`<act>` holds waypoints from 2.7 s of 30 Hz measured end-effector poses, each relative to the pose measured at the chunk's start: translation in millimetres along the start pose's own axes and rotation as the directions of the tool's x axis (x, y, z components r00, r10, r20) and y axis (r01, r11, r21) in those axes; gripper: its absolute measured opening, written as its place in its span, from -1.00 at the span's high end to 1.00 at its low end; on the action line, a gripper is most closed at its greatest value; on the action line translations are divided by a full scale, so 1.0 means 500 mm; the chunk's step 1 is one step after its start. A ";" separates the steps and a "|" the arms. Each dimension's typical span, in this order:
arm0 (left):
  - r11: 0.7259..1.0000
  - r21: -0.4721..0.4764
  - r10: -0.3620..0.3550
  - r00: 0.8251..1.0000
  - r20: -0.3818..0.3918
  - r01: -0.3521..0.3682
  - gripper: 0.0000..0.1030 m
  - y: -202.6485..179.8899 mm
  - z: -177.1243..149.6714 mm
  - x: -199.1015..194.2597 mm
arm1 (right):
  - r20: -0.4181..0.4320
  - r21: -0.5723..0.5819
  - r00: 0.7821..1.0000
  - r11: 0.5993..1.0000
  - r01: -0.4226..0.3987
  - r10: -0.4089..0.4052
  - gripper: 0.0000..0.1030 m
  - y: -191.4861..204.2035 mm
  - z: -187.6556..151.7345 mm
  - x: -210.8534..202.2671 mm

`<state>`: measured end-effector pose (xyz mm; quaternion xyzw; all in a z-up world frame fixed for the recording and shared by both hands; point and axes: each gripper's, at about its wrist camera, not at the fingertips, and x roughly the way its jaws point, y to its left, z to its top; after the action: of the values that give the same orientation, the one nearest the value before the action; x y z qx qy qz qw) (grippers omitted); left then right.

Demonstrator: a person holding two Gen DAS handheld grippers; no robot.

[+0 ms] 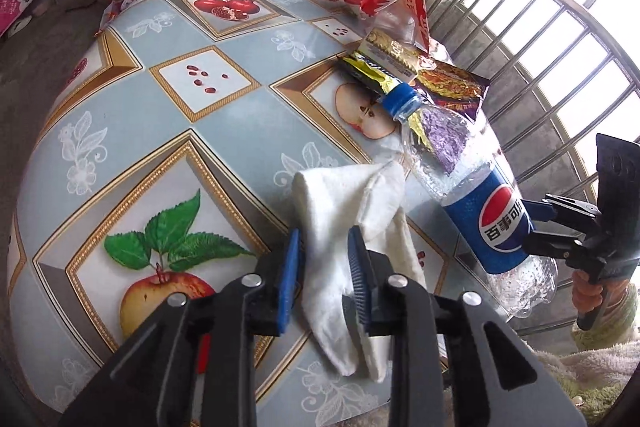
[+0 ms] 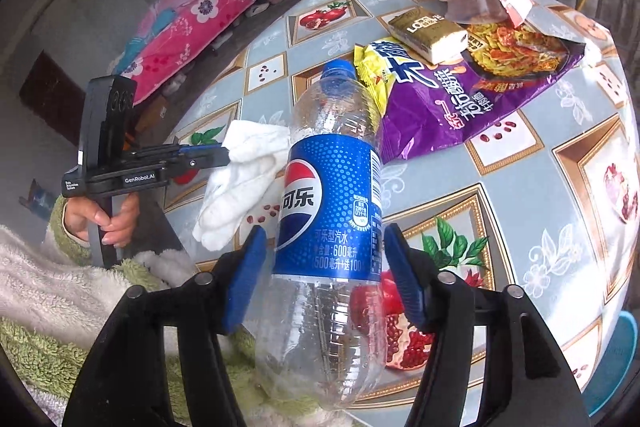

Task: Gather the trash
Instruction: 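Grasp the Pepsi bottle with the right tool while the left tool grasps the white glove, then carry the white glove and Pepsi bottle toward the blue wastebasket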

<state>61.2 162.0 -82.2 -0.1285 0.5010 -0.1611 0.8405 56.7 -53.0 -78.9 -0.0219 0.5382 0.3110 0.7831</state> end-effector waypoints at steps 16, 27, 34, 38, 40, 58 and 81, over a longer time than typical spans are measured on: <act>0.981 0.118 0.150 0.987 0.050 -0.155 0.45 -0.049 0.012 0.037 | -0.090 0.121 0.995 0.992 -0.029 0.040 -0.21 0.002 0.038 0.082; 0.952 0.196 0.219 0.970 0.103 -0.236 0.81 -0.085 -0.002 0.038 | -0.074 0.189 0.993 0.979 -0.078 0.094 -0.10 -0.002 0.032 0.094; 0.950 0.193 0.221 0.966 0.134 -0.244 0.89 -0.088 -0.002 0.022 | -0.040 0.205 0.995 0.976 -0.078 0.088 -0.06 -0.007 0.018 0.071; 0.953 0.183 0.214 0.964 0.156 -0.241 0.90 -0.093 0.002 0.005 | -0.009 0.219 0.997 0.973 -0.071 0.074 -0.05 -0.014 0.016 0.051; 0.955 0.177 0.209 0.962 0.173 -0.240 0.90 -0.094 0.005 -0.007 | 0.003 0.226 0.998 0.972 -0.063 0.064 -0.05 -0.016 0.014 0.041; 0.955 0.269 0.037 0.947 0.319 -0.128 0.91 -0.183 0.091 -0.132 | 0.260 0.337 0.965 0.940 -0.055 -0.037 -0.05 -0.052 -0.018 -0.110; 0.623 0.616 -0.389 0.874 -0.290 0.482 0.91 -0.887 0.186 0.187 | 0.429 0.899 0.711 0.339 -0.277 -0.556 -0.07 -0.412 -0.484 -0.397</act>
<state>122.0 -275.9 53.5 0.0763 0.4149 -0.5373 0.7303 -83.5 -400.3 -72.5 0.4909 0.2797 -0.1444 0.8124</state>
